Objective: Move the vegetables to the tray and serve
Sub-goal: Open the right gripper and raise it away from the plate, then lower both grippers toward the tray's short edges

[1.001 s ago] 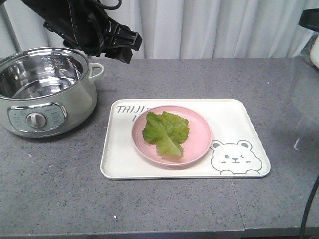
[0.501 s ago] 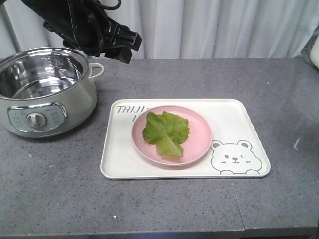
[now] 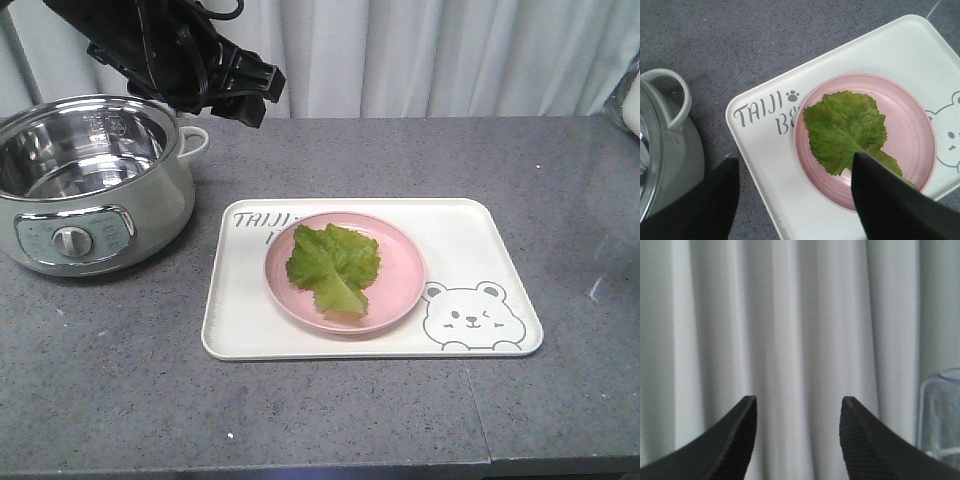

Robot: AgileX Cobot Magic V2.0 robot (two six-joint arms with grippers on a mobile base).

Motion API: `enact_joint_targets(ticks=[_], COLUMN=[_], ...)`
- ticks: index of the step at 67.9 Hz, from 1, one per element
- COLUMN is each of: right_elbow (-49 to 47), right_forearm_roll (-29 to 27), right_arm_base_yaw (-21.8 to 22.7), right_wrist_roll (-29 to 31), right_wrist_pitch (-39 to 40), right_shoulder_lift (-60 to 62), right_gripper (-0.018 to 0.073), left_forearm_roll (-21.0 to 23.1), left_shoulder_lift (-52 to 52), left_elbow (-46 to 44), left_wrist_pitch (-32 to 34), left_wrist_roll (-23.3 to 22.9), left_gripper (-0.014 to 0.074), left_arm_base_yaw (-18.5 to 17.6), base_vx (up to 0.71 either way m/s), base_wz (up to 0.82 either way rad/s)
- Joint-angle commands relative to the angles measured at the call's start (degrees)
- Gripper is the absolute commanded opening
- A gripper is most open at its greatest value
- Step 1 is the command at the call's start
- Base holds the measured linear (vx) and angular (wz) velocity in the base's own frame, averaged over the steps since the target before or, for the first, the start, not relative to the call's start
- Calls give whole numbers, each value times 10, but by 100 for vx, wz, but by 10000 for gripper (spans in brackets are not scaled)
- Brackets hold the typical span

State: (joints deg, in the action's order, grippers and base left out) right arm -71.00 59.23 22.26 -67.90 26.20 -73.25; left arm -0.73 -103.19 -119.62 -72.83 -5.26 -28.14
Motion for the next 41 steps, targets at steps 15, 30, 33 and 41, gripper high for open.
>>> enact_joint_targets(ticks=[15,30,33,41], right_elbow=[-4,57,63,63], right_forearm_roll=[60,-301,-343,-390], right_arm_base_yaw=[1,-38,-47,-56], right_wrist_roll=[-40,323,410,487], right_wrist_pitch=[-30,-66,-77,-118], right_shoulder_lift=[16,16,16,17], right_gripper=[367,367,367,367], left_forearm_roll=[2,2,2,2], left_shoulder_lift=[26,26,26,26], left_elbow=[-12,-12,-12,-12], left_wrist_pitch=[13,13,13,12], left_wrist_roll=[-4,-4,-4,-4], left_gripper=[461,461,461,461], left_arm_base_yaw=[-2,-2,-2,-2], base_vx=[0,0,0,0], base_wz=[0,0,0,0])
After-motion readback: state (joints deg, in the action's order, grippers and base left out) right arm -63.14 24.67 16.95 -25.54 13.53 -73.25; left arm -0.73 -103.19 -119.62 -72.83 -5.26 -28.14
